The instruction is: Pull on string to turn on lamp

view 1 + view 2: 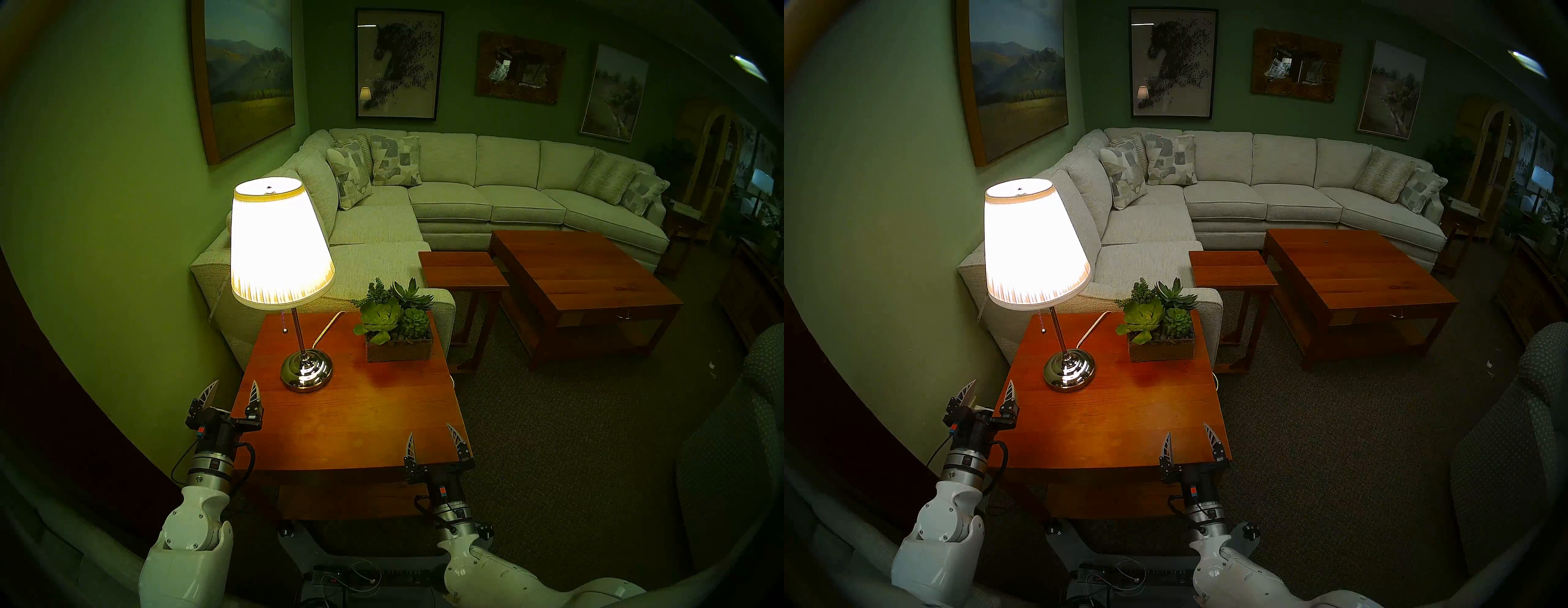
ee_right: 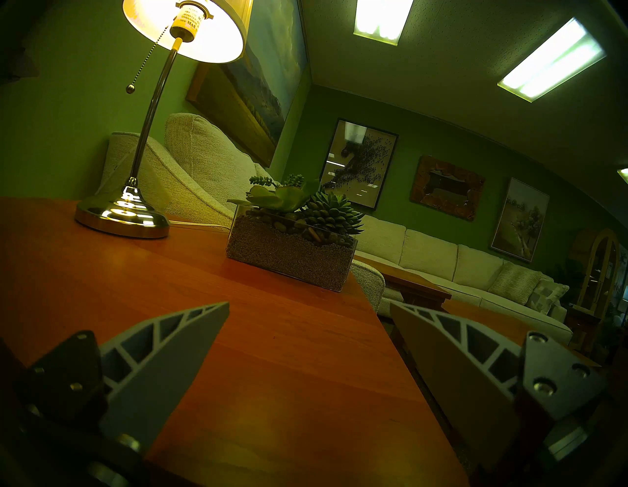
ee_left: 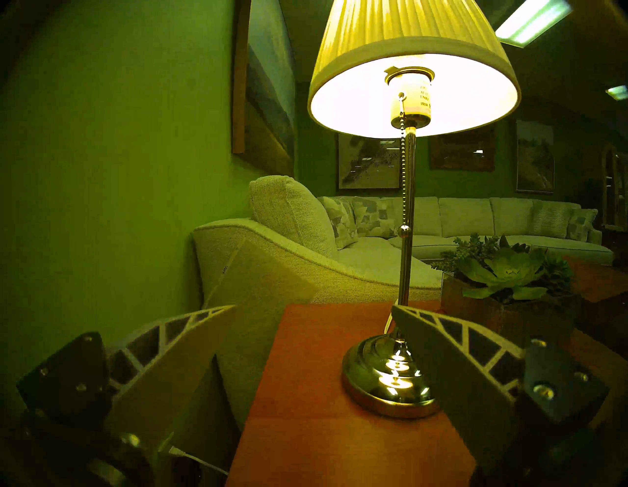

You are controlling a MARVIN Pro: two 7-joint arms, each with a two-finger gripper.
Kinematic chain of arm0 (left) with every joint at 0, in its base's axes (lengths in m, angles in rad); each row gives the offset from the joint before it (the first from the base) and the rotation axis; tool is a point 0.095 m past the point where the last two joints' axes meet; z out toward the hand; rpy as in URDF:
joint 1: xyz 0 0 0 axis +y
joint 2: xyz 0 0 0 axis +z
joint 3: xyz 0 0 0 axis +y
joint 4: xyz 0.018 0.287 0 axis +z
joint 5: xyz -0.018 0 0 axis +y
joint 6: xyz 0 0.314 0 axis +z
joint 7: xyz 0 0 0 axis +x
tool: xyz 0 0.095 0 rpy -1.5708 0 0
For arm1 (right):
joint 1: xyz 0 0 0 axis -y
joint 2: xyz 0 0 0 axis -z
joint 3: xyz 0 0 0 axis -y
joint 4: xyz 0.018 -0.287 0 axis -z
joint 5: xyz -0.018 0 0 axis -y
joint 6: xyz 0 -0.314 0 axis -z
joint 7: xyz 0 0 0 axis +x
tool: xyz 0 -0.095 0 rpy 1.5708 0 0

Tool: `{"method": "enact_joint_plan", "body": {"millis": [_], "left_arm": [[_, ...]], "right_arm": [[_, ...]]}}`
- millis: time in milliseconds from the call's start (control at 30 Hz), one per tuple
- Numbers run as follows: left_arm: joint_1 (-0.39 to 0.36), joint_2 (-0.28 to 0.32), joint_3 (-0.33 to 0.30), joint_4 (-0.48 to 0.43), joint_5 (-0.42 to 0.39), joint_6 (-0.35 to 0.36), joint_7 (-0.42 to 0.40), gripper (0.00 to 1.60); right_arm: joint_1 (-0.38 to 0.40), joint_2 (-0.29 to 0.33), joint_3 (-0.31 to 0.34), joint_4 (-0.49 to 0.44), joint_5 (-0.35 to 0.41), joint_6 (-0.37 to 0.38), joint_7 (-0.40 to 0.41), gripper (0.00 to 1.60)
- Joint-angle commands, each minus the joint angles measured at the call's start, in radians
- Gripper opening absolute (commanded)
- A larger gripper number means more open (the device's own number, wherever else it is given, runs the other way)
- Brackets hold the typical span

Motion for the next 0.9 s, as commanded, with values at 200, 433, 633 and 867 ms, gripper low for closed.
{"method": "enact_joint_plan", "body": {"millis": [200, 433, 633, 867], "left_arm": [[0.038, 0.055, -0.012, 0.002, -0.224, -0.051, -0.194, 1.60], [0.034, 0.056, -0.015, 0.012, -0.248, -0.052, -0.223, 1.60], [0.033, 0.056, -0.016, 0.014, -0.253, -0.052, -0.230, 1.60], [0.033, 0.056, -0.017, 0.015, -0.256, -0.053, -0.235, 1.60]], "right_arm": [[0.013, 0.000, -0.001, -0.022, -0.004, 0.000, -0.014, 1.60], [0.012, 0.001, -0.002, -0.023, -0.004, 0.000, -0.014, 1.60], [0.013, 0.001, -0.003, -0.023, -0.003, 0.000, -0.014, 1.60], [0.012, 0.001, -0.002, -0.023, -0.004, 0.001, -0.014, 1.60]]}}
